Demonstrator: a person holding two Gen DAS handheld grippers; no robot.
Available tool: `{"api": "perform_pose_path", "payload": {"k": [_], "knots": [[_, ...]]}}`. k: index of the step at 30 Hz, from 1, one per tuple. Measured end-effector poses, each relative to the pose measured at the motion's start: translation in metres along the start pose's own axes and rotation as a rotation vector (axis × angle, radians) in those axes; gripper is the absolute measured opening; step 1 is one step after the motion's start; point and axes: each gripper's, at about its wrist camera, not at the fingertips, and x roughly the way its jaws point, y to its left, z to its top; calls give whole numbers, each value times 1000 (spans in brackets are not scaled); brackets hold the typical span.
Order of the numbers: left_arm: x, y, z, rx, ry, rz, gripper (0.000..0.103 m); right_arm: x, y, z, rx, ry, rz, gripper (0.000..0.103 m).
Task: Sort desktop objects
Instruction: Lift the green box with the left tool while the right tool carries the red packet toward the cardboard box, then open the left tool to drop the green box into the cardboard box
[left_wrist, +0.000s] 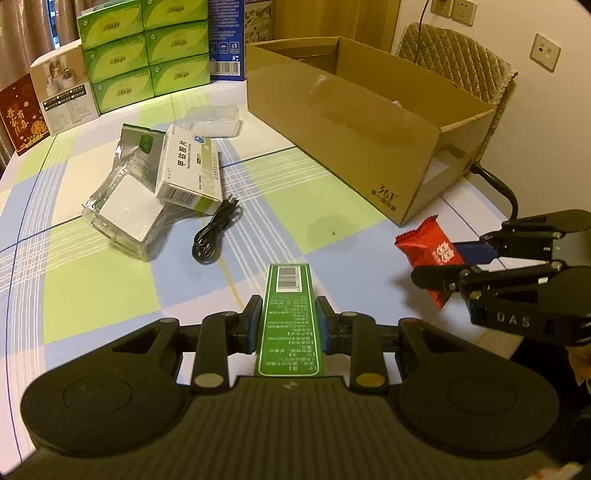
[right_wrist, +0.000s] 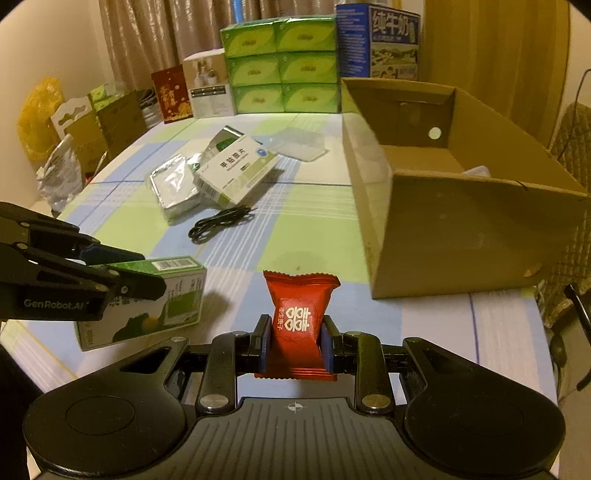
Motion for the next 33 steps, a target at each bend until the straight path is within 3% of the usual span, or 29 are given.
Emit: {"api": "perform_pose_path", "payload": {"k": [20, 33], "knots": [[-8, -9, 10, 19, -21, -2, 25, -18, -5, 9, 5, -50, -3, 24], [-27, -24, 84, 91, -136, -12, 25, -56, -24, 68, -25, -192, -33, 24]]}}
